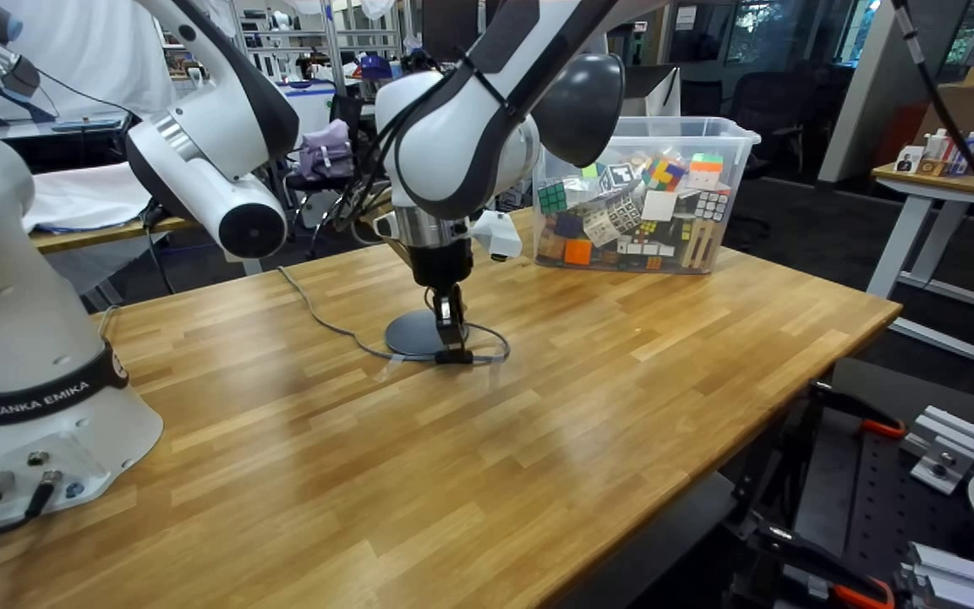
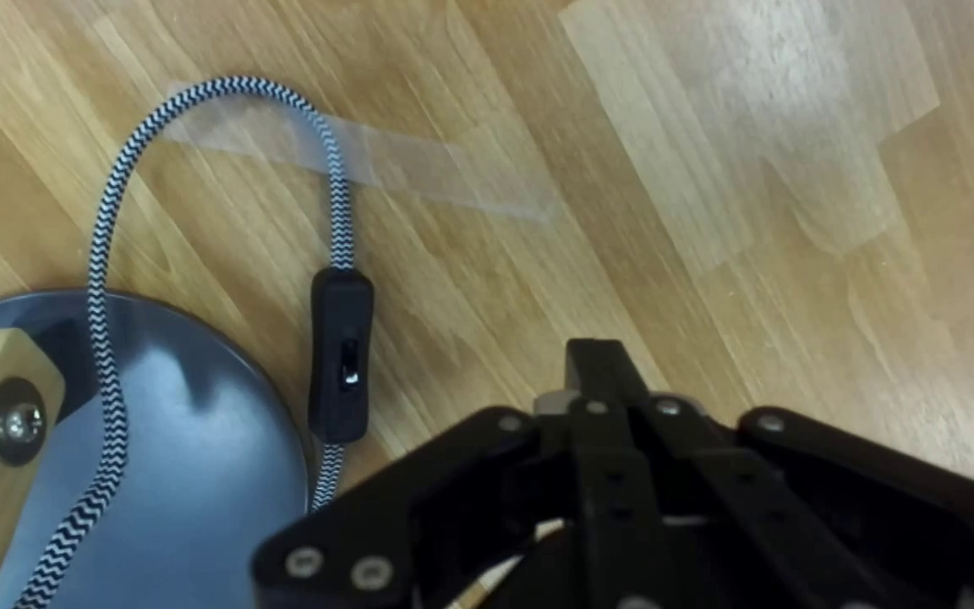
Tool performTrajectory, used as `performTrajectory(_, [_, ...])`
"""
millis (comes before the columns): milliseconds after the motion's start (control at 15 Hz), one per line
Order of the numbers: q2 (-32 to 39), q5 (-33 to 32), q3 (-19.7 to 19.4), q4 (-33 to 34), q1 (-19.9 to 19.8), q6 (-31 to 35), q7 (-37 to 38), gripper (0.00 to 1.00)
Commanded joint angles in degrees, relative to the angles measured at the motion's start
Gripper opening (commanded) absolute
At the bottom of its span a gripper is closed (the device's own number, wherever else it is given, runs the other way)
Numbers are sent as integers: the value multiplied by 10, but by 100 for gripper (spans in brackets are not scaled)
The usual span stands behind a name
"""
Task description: Put the Rubik's cube in the storage box then switch the desk lamp off and on
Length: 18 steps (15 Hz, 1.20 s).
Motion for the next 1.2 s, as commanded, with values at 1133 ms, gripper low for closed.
performTrajectory(1133, [32,1,3,47,-38,5,6,0])
